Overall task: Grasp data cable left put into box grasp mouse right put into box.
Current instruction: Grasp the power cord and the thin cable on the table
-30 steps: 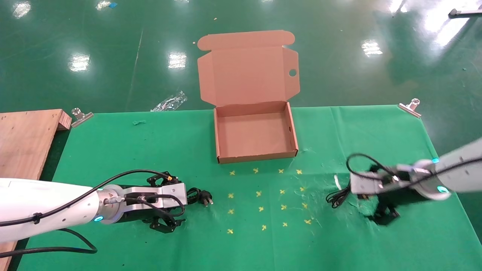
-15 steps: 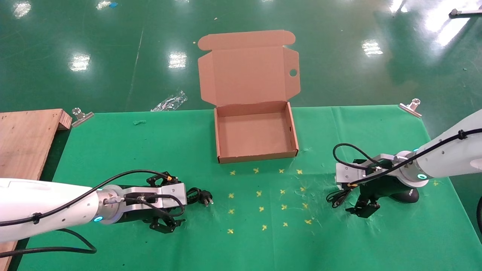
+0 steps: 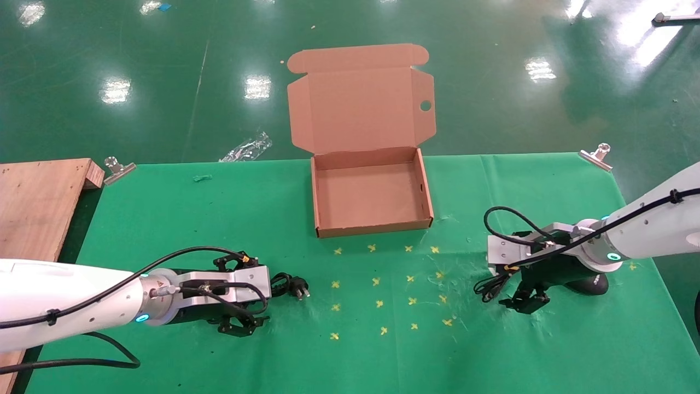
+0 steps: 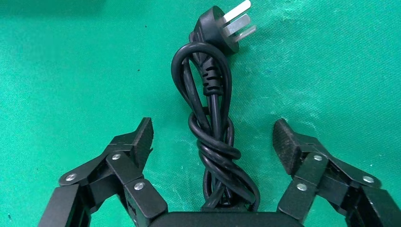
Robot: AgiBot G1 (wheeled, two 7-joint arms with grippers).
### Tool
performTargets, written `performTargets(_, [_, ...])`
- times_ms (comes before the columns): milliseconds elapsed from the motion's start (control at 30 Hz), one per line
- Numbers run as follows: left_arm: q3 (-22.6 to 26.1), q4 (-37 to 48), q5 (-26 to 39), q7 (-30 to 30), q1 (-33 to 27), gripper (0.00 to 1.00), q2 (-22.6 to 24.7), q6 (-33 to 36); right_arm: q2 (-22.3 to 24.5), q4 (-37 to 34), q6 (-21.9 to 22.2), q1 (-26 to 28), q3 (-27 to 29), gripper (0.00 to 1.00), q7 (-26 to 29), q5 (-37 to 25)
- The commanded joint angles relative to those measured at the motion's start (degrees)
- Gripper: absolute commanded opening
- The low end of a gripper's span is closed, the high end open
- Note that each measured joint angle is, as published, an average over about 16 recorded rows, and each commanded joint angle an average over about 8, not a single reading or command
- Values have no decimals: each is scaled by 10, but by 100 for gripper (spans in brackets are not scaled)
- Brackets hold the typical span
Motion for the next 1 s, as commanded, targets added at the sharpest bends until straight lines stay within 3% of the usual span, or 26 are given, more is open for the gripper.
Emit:
performTargets(33, [0,0,0,0,0,0,0,0,1,2,-1,-1,0,0,1,1])
performTargets(1000, [0,0,-1,0,0,0,0,0,4,12,-3,-5,2,0,3,5])
